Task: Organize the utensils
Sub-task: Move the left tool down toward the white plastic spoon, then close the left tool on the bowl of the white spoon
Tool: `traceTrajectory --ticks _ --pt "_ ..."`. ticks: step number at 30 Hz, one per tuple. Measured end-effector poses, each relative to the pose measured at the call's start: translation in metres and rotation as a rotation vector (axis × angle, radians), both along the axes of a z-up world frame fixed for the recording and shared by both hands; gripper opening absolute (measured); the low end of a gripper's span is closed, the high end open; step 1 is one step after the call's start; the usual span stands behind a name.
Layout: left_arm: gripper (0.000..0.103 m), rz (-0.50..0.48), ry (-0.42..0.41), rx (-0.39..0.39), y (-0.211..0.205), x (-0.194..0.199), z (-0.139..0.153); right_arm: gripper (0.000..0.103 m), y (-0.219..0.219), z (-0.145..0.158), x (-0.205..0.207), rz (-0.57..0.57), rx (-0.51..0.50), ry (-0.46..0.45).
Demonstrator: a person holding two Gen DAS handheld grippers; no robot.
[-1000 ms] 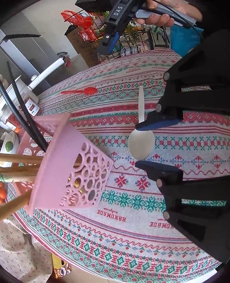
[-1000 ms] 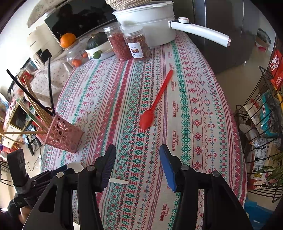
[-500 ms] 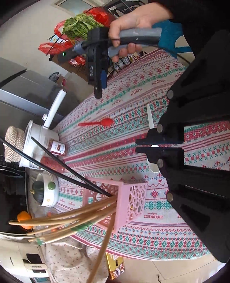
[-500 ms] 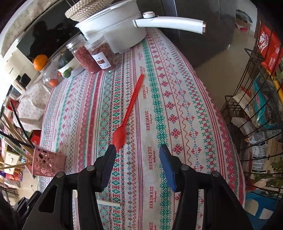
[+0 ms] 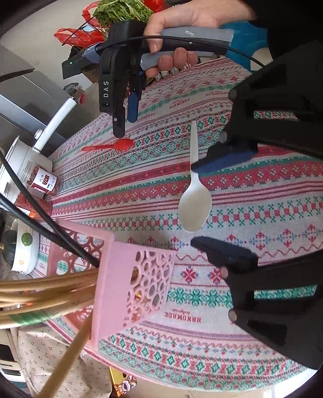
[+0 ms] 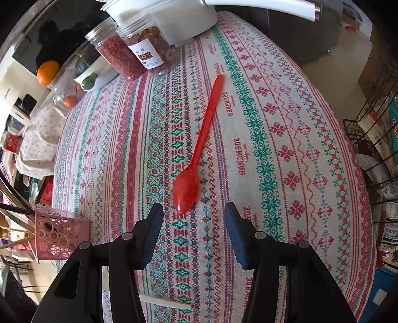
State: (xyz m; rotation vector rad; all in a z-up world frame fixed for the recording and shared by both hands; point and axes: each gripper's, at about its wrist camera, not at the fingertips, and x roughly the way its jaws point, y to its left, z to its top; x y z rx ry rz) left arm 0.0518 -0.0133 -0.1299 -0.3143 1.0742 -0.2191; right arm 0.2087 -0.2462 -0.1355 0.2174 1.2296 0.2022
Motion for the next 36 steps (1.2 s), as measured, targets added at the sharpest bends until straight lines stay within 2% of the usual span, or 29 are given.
traceTrajectory --ticks 1,3,5,7,9,11,13,21,29,31,33,34,35,36 --pt "0.033 0.005 0.01 -0.007 -0.001 0.004 -0.005 0.053 0.003 -0.002 0.0 0.003 -0.001 -0.002" --pt "0.029 0.015 0.025 -0.008 -0.005 0.008 -0.014 0.053 0.01 -0.005 0.001 0.013 -0.011 -0.013" --pt "0.019 0.024 0.037 -0.002 -0.007 0.012 -0.019 0.053 0.019 -0.01 0.001 0.032 -0.035 -0.02" --pt "0.014 0.027 0.025 0.009 -0.009 0.015 -0.02 0.051 0.028 -0.013 0.0 0.053 -0.079 -0.044" --pt "0.012 0.019 0.013 0.024 -0.01 0.017 -0.02 0.029 0.036 -0.014 -0.001 0.075 -0.136 -0.053" --pt "0.011 0.015 0.003 0.031 -0.013 0.022 -0.021 0.005 0.036 -0.015 0.0 0.076 -0.141 -0.046" --pt "0.01 0.009 -0.002 0.038 -0.016 0.025 -0.02 0.0 0.031 -0.015 -0.001 0.069 -0.116 -0.025" --pt "0.001 -0.019 -0.061 0.038 -0.008 0.018 0.0 0.0 -0.01 0.009 -0.022 0.071 -0.023 -0.027" --pt "0.001 -0.043 -0.126 0.041 -0.001 0.003 0.023 0.0 -0.052 0.031 -0.038 0.025 0.054 -0.044" --pt "0.003 -0.043 -0.106 0.047 -0.002 0.005 0.019 0.0 -0.052 0.03 -0.038 0.027 0.071 -0.047" --pt "0.024 -0.026 -0.056 0.03 -0.001 0.007 0.01 0.0 -0.049 0.026 -0.04 0.02 0.068 -0.031" --pt "0.047 -0.004 -0.032 0.019 0.0 0.009 0.005 0.003 -0.046 0.023 -0.039 0.021 0.063 -0.019" --pt "0.06 0.022 -0.017 0.006 0.002 0.008 0.001 0.003 -0.043 0.02 -0.038 0.025 0.062 -0.009" --pt "0.061 0.044 -0.007 -0.003 0.004 0.008 -0.002 0.003 -0.041 0.018 -0.036 0.031 0.063 -0.001"
